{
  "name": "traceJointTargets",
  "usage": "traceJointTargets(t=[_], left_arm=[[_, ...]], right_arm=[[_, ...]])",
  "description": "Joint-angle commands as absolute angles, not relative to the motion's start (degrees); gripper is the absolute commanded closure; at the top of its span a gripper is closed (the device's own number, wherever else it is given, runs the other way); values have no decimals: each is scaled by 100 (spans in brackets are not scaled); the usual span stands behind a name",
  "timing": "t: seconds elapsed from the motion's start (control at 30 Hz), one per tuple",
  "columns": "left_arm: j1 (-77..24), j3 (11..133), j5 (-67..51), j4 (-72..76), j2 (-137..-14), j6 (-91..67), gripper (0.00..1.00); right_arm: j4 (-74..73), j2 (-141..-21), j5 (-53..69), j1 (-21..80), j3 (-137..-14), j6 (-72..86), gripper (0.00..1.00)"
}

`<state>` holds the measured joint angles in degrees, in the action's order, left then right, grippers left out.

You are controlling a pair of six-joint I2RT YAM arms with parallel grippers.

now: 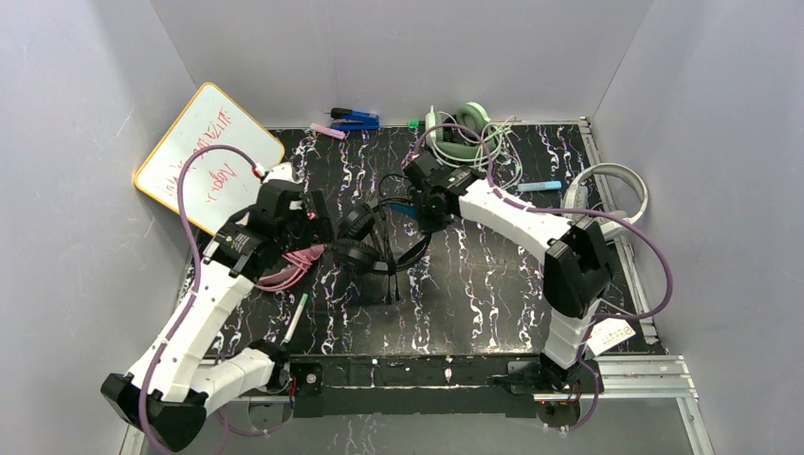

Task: Wrap the headphones
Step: Place the headphones at the center of the board.

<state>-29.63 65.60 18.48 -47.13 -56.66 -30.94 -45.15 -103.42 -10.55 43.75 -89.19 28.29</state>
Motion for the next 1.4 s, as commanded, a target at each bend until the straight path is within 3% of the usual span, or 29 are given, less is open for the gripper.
traceJointTargets(t=[0.0,0.37,0.8,0.93,1.1,1.17,1.27,1.37], left_arm=[[-2294,6661,951,-4491,-5677,-2845,1],[-1523,6585,290,-4528,-5769,-2851,2],[-1365,6505,86,-4610,-5773,-3135,2],[-1360,6527,136,-4666,-5801,-3073,2],[-1360,6393,67,-4526,-5783,-2971,2],[-1357,6270,-155,-4395,-5791,-2954,2],[-1355,6065,-523,-4151,-5801,-2992,2],[-1360,5880,-901,-3873,-5832,-3123,1]], right_arm=[[-4166,-10606,-1043,4711,-9013,2873,99],[-3838,-11372,-863,5272,-9055,2973,99],[-4078,-12910,-689,5771,-11074,2912,99],[-4100,-12902,-674,5774,-11373,2830,87],[-4037,-12285,-1115,5693,-10961,2630,66],[-4011,-11920,-1172,5584,-10659,2567,53],[-3819,-11230,-1227,5372,-10086,2487,24],[-3540,-10489,-1179,5092,-9504,2422,5]])
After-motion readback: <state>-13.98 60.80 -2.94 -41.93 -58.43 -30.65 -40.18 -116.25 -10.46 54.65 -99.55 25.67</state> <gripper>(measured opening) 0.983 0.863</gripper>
